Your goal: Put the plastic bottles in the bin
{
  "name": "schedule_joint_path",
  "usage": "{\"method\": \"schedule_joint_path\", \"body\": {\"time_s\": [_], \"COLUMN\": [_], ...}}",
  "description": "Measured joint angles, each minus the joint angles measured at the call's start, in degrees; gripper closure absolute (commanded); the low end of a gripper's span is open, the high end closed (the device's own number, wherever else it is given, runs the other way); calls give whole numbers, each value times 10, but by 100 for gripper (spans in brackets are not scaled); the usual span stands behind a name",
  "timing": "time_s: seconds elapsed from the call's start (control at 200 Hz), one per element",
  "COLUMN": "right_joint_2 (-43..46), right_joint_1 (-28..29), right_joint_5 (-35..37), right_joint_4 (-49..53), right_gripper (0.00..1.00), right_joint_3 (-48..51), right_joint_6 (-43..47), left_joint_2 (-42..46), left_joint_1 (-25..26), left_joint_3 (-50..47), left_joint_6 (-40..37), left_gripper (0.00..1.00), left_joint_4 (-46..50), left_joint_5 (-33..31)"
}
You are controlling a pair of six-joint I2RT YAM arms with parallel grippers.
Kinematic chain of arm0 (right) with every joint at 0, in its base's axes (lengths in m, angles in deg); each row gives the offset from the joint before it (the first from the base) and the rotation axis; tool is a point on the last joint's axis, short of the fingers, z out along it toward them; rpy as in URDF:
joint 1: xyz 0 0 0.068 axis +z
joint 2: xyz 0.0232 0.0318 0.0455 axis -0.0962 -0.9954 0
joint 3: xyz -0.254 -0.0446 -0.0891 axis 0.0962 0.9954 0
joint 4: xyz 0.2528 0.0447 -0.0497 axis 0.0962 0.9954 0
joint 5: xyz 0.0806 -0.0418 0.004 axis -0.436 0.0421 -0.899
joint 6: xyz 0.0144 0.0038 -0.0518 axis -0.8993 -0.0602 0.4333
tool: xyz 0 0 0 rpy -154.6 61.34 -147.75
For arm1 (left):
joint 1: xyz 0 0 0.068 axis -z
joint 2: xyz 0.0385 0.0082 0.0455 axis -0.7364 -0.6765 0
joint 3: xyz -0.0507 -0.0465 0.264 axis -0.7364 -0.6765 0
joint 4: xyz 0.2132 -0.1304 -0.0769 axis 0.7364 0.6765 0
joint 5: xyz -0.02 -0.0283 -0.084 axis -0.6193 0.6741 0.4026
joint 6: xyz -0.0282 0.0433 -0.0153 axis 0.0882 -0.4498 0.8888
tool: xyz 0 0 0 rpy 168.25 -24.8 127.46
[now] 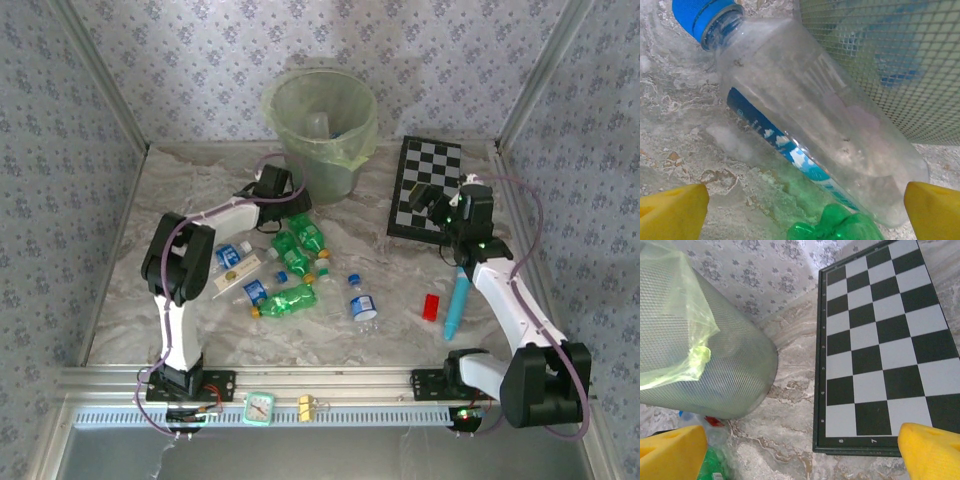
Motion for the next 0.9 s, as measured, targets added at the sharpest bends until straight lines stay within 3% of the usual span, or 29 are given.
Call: {"method": "schedule_joint_path", "body": {"time_s": [0.21,0.535,0.9], "right_joint_2": [3,7,-5], "right_joint_1": [-3,-4,-4], "right_joint_5": [-2,-5,-19], "right_joint_4": [-5,-18,-31], "right_gripper": [0,0,0], "right_joint_3": [4,21,22], "right_joint_6": [-6,-17,-38], "left_joint_2": [-6,7,50], "left_joint_1": [-10,-68,-70], "left_joint_3": [3,-48,-63], "left_joint_6": [18,43,80], "left_gripper": [0,0,0], "left_joint_4": [1,3,-11], "left_joint_5": [-8,-22,-26]}}
